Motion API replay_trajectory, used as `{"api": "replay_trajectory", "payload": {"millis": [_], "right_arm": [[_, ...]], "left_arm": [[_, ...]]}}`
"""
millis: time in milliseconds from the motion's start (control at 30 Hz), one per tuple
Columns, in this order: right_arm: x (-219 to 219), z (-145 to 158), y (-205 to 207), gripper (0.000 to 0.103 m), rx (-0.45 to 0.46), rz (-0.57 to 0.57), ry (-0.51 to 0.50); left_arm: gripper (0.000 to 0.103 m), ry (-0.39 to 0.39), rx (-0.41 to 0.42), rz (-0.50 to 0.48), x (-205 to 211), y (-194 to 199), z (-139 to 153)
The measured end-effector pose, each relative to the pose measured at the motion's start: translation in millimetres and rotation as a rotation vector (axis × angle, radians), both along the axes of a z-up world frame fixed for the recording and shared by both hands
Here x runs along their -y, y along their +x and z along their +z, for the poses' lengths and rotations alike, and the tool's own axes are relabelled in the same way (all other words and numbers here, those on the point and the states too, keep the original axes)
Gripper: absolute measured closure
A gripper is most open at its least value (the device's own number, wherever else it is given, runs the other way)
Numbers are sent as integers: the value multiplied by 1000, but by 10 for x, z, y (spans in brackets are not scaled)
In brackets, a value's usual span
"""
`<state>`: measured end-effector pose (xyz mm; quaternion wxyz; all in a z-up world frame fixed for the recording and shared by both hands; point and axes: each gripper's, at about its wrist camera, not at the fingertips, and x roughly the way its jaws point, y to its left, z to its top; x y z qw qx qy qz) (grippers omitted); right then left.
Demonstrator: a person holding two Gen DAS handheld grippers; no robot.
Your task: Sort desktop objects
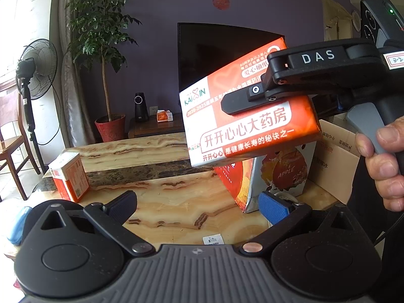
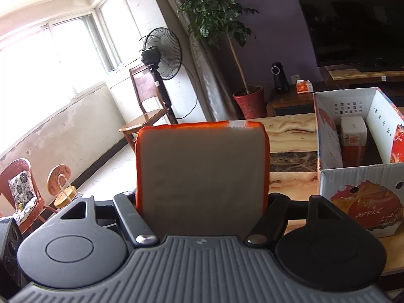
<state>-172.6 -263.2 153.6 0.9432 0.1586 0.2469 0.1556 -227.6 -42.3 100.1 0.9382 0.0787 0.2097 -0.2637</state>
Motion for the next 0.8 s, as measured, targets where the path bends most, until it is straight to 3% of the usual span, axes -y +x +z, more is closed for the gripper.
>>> {"api": "replay_trajectory", "payload": {"millis": [800], "right_arm": [[72, -57, 24, 29, -6, -62, -8]], "left_arm": [[1, 7, 4, -9, 16, -6, -7]]}}
